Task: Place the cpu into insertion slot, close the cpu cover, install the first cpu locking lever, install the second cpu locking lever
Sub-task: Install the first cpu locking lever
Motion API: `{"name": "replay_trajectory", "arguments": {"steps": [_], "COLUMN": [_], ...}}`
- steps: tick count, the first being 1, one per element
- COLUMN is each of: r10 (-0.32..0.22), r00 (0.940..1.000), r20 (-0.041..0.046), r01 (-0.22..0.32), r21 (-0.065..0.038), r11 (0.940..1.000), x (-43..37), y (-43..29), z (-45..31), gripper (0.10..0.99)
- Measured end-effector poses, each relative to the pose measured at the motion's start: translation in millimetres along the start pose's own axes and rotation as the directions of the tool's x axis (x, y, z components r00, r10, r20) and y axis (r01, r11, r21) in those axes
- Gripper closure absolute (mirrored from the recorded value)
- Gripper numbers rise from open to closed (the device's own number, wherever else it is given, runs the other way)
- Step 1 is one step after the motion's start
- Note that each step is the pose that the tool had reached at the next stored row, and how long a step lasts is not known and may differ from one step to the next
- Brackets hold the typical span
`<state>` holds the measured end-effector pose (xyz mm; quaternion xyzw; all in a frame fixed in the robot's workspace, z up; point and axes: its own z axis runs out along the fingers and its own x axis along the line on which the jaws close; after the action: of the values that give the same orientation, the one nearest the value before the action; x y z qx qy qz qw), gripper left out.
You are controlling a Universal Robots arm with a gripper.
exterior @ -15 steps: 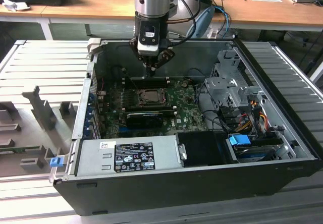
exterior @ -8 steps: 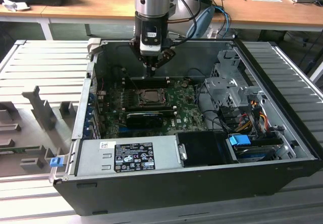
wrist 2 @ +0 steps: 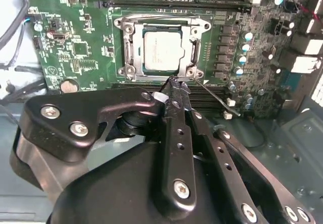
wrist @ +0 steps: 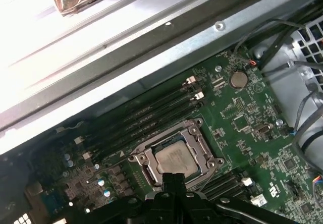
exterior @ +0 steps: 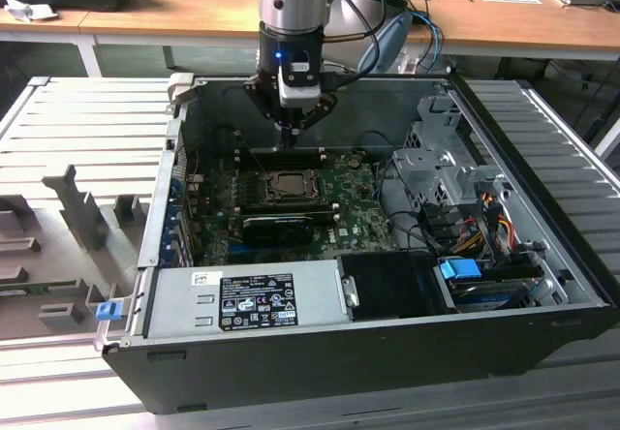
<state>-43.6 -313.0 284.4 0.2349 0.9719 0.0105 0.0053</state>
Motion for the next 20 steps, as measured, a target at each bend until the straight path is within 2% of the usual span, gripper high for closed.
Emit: {"name": "replay_trajectory", "arguments": {"steps": [6, 10, 11, 14, 17, 20], "r10": [-0.057, -0.119, -0.145, -0.239, -0.299, -0.369], "r00": [0.9984, 0.9929, 0.9894, 0.971, 0.9541, 0.9293], "r20": [-0.0012, -0.0026, -0.0032, -0.0053, -0.0066, -0.0075], "r01": [0.057, 0.119, 0.145, 0.239, 0.299, 0.369], "r21": [0.0, -0.001, -0.001, -0.002, -0.003, -0.004], "r11": [0.9984, 0.9929, 0.9894, 0.971, 0.9541, 0.9293], "x": [0.0, 0.0, 0.0, 0.0, 0.0, 0.0], "y": [0.0, 0.0, 0.0, -0.1, 0.0, -0.1], "z": [0.0, 0.0, 0.0, 0.6, 1.4, 2.2], "gripper": [0.98, 0.98, 0.98, 0.98, 0.98, 0.98]}}
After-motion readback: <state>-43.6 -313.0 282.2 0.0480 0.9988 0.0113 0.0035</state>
